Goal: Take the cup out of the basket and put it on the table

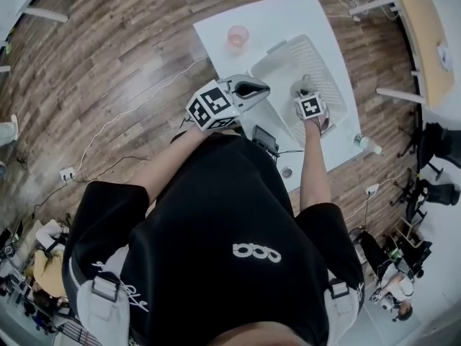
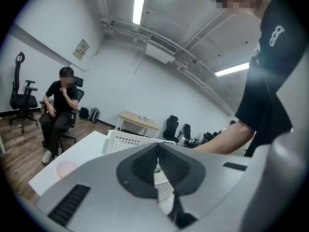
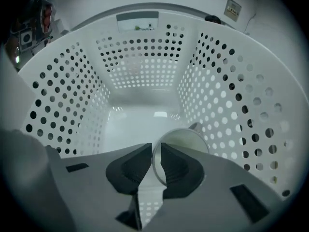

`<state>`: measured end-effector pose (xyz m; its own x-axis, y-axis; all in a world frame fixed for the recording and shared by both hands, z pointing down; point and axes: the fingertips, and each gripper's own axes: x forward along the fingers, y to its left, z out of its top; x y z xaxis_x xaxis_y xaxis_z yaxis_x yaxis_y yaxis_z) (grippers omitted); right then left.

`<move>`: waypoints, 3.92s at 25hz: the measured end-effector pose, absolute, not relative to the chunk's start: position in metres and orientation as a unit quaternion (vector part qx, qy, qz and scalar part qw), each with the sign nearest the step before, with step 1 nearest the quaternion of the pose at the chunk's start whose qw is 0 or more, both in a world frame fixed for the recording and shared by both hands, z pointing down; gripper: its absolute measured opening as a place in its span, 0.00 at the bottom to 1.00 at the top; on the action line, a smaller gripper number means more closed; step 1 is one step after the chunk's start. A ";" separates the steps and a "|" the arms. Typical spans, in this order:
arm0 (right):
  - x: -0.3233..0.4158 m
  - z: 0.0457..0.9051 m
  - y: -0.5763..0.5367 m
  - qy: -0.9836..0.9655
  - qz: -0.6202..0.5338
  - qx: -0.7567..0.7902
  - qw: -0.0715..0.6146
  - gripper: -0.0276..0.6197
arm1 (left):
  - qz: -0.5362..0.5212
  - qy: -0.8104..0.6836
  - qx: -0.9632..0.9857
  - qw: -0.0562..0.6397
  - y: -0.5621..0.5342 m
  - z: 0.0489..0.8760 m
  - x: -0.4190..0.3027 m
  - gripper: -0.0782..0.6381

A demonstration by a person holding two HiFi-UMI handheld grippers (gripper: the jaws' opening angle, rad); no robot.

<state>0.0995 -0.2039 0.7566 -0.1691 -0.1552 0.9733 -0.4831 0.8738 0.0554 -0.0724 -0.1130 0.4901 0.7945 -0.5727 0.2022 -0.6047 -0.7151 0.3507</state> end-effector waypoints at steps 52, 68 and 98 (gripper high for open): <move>0.045 0.560 -0.185 -0.821 0.002 0.330 0.467 0.12 | 0.040 -0.266 0.943 0.194 -0.109 0.473 -0.052 0.12; 0.129 0.457 -0.058 -0.825 0.002 0.494 0.274 0.12 | 0.046 -0.185 0.974 0.122 -0.082 0.434 0.016 0.12; 0.365 0.551 0.090 -0.757 0.134 0.581 0.266 0.12 | 0.095 -0.006 0.985 0.141 0.068 0.490 0.278 0.12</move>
